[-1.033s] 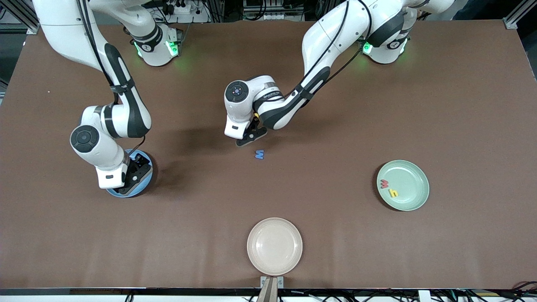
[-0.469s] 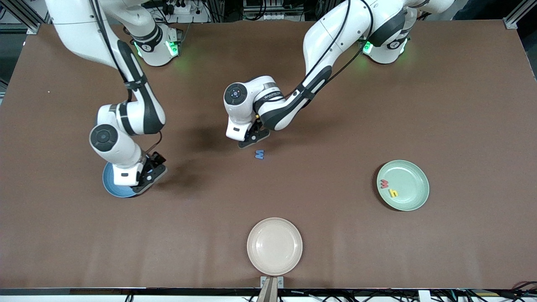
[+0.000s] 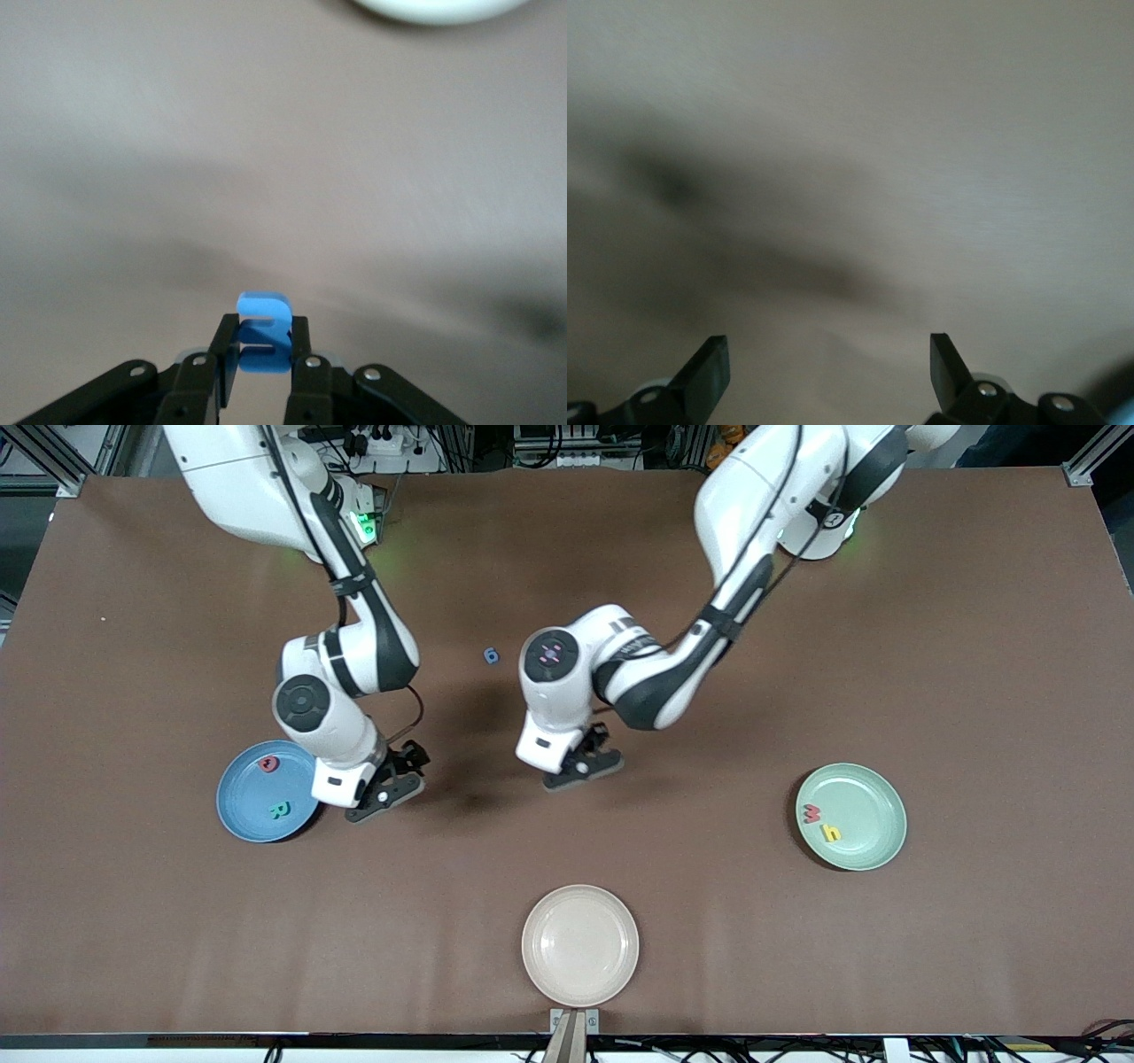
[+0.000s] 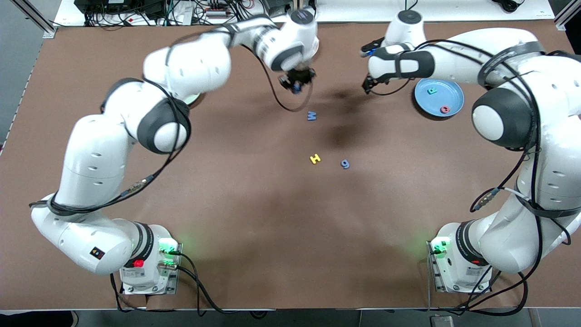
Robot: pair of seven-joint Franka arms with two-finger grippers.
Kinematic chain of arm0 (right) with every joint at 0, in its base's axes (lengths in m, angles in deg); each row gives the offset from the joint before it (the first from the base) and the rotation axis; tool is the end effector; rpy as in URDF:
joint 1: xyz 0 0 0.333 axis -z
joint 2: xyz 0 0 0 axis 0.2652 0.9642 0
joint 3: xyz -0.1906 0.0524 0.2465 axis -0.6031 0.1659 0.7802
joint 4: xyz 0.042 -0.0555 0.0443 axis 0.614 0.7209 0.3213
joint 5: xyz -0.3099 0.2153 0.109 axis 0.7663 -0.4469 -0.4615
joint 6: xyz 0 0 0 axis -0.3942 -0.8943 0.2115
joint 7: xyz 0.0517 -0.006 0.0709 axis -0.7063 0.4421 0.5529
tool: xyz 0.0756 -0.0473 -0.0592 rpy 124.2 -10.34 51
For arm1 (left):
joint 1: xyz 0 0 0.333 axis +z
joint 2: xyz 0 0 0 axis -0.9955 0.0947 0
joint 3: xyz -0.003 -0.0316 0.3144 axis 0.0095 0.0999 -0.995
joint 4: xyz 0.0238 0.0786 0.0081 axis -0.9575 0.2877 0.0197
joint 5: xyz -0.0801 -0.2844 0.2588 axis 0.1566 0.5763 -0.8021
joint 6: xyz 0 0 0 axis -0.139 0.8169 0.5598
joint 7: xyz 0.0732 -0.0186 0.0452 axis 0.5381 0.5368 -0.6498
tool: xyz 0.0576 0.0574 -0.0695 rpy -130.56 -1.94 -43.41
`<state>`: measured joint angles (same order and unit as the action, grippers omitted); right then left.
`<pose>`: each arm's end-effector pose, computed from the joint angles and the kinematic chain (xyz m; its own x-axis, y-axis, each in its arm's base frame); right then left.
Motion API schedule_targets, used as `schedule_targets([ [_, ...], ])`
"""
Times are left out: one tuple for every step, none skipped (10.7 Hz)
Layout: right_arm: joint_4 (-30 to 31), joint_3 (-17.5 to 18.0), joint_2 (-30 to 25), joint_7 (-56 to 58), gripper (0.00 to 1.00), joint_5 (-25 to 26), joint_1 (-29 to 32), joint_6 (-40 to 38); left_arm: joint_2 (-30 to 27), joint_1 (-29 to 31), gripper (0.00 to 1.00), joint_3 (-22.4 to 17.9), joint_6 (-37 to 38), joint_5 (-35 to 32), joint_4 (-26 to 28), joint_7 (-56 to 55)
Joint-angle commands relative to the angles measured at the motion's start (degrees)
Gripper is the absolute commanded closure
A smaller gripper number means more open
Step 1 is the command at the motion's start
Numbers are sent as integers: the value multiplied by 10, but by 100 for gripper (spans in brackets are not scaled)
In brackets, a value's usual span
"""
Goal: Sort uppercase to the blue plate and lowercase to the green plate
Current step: 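Place the m on the green plate while the right gripper grasps the W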
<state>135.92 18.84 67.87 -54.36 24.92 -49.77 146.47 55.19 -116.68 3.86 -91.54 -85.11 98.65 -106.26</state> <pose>0.5828 0.2465 0.2361 0.9073 0.4183 0.0421 0.4191 -0.9079 -0.0099 0.5683 -0.5050 0.2782 0.9569 0.2831 0.0652 0.2856 -0.9578 -0.0328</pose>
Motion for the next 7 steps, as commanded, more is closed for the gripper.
schedule_targets([
  [-61,-5,48,-159,0,-11,-65,-20,-38,70,100,3,34,10,15,124],
  [-100,-5,73,-236,0,-11,-89,-46,-43,96,100,4,48,9,20,165],
  [-145,-5,95,-312,0,-11,-109,-79,-43,118,100,3,60,8,20,208],
  [-179,-5,114,-366,0,-11,-119,-107,-42,136,100,1,61,7,20,237],
  [-199,-5,127,-397,0,-11,-129,-116,-41,160,100,0,61,7,20,270],
  [-201,-5,136,-415,0,-11,-136,-114,-41,186,100,0,61,7,20,321],
  [-207,-4,144,-439,0,-11,-141,-110,-40,211,100,0,61,7,21,366],
])
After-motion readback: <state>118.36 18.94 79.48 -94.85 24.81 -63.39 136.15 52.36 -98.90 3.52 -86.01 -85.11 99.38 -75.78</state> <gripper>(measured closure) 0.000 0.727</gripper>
